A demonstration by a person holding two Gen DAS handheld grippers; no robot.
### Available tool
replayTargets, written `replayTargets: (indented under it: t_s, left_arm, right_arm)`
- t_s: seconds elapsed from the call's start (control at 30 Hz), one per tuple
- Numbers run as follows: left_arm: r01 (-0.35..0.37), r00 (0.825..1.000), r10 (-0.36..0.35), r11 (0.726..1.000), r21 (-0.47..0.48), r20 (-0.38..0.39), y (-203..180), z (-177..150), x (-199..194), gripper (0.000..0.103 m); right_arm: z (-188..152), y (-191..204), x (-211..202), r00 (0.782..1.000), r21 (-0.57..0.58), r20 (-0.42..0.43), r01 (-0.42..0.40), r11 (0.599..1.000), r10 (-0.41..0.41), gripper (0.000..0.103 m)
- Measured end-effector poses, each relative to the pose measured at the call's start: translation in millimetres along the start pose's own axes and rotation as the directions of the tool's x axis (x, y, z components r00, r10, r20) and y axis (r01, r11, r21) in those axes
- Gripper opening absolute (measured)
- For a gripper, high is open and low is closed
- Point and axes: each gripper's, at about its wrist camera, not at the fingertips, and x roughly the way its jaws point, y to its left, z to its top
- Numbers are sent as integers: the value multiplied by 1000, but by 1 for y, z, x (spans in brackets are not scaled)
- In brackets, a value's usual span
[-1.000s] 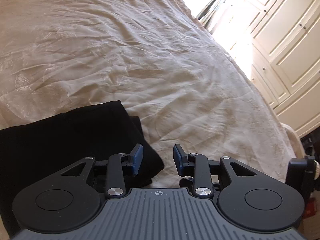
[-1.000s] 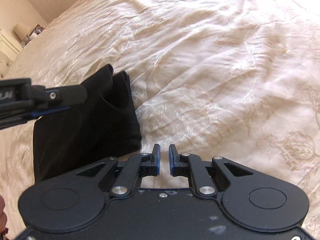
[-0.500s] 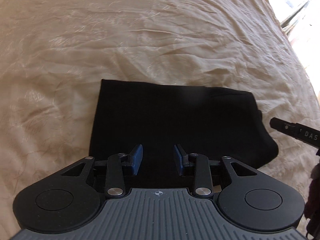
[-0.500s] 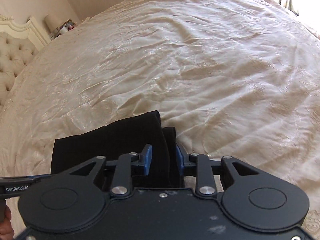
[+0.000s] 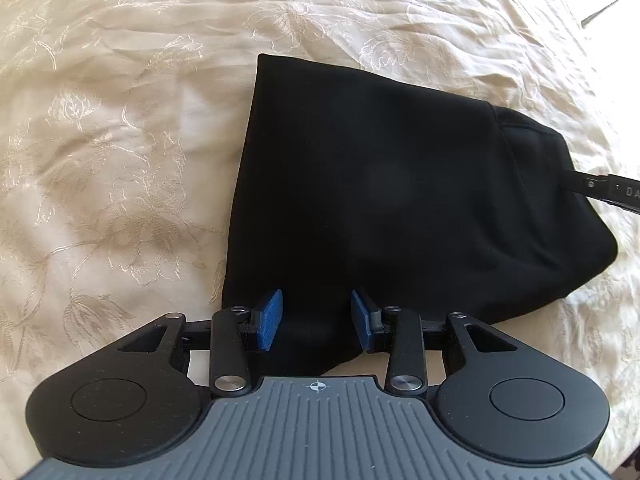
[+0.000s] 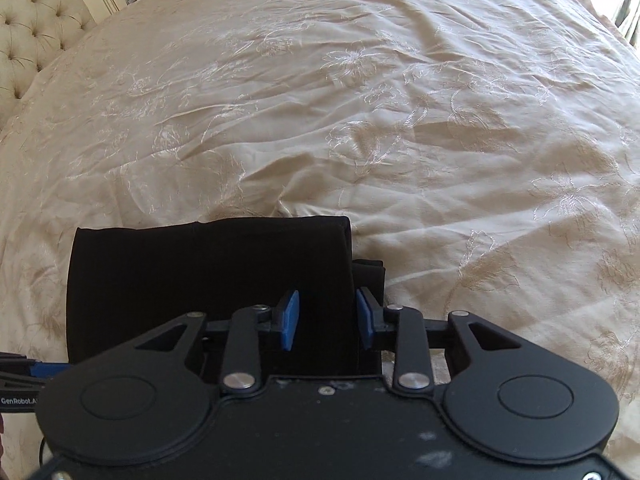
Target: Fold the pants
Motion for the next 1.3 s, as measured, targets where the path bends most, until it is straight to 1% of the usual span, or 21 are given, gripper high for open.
replayTargets:
  t_s: [0.03,0.07,0.13,0.2,0.27,0.3,0.4,0.47,0.57,0.6,0.63,0.73,0.8,0.87,0.9,0.97,1.03,1.1,1.13,1.2,1.3]
  left_arm:
    - [-2,1000,2,1000,0,3,0,0,-2,37]
    - [-4,1000,4,1000,1,7,1,0,-5,37]
    - [-23,1000,23,1000,4,15,1,0,-10,37]
    - [-43,999,43,999,13,20,1,-1,-14,37]
    - [-49,999,48,999,19,24,0,-2,-18,37]
    - [-51,998,50,999,20,25,-1,-2,-19,37]
    - [-58,998,57,998,28,24,-6,-3,-21,37]
    - [-69,997,69,997,39,21,-11,-3,-23,37]
    - [-81,996,80,995,56,26,-21,-2,-25,37]
    - [-86,996,84,994,61,26,-26,-3,-25,37]
    - [-90,996,88,994,65,24,-30,-2,-24,37]
    - [-99,995,98,992,84,20,-32,-3,-20,37]
    - [-108,994,108,989,101,9,-34,-4,-13,37]
    - [-118,993,119,986,118,-4,-30,-9,-8,38]
    - [-123,992,125,984,131,-6,-29,-12,-4,38]
    - [-135,990,139,980,146,-20,-25,-16,6,43]
    - [-144,988,151,982,125,-40,-14,-19,10,44]
    - [-118,991,123,989,83,-48,-4,-22,7,44]
    - [-110,992,113,992,66,-47,2,-23,3,44]
    - [-112,993,115,992,63,-31,7,-29,-4,44]
    - [-102,994,100,993,63,41,12,-43,-21,43]
  right_arm:
    - [0,2,-6,1000,-1,11,4,1000,-4,20]
    - [0,2,-14,1000,5,29,-5,1000,5,6]
    - [0,3,-35,996,36,65,-58,998,55,6]
    - [-4,7,-53,994,30,97,-50,998,47,6]
    - [-12,6,-60,994,36,104,-25,999,21,6]
    - [-16,3,-57,996,50,89,-7,999,3,6]
    - [-27,-13,-31,998,109,14,57,992,-59,6]
    - [-32,-17,-18,996,101,-13,89,991,-88,7]
    - [-31,-9,-25,991,81,-2,130,988,-130,11]
    - [-31,-6,-31,990,76,15,140,987,-141,13]
    - [-32,-2,-39,988,75,42,148,986,-151,14]
    - [-39,10,-59,985,66,102,135,989,-141,16]
    - [-45,19,-65,987,44,114,111,993,-115,17]
    - [-54,28,-60,992,15,85,89,996,-90,19]
    - [-58,30,-55,993,2,66,93,996,-93,19]
    - [-66,31,-40,993,-16,15,113,993,-113,19]
    - [-72,28,-26,991,-19,-26,127,992,-128,19]
    - [-73,28,-24,991,-21,-24,134,991,-134,19]
    - [-72,29,-25,990,-21,-21,136,991,-136,19]
    - [-71,31,-30,991,-14,-12,130,991,-131,19]
    - [-71,34,-40,992,12,3,123,992,-123,19]
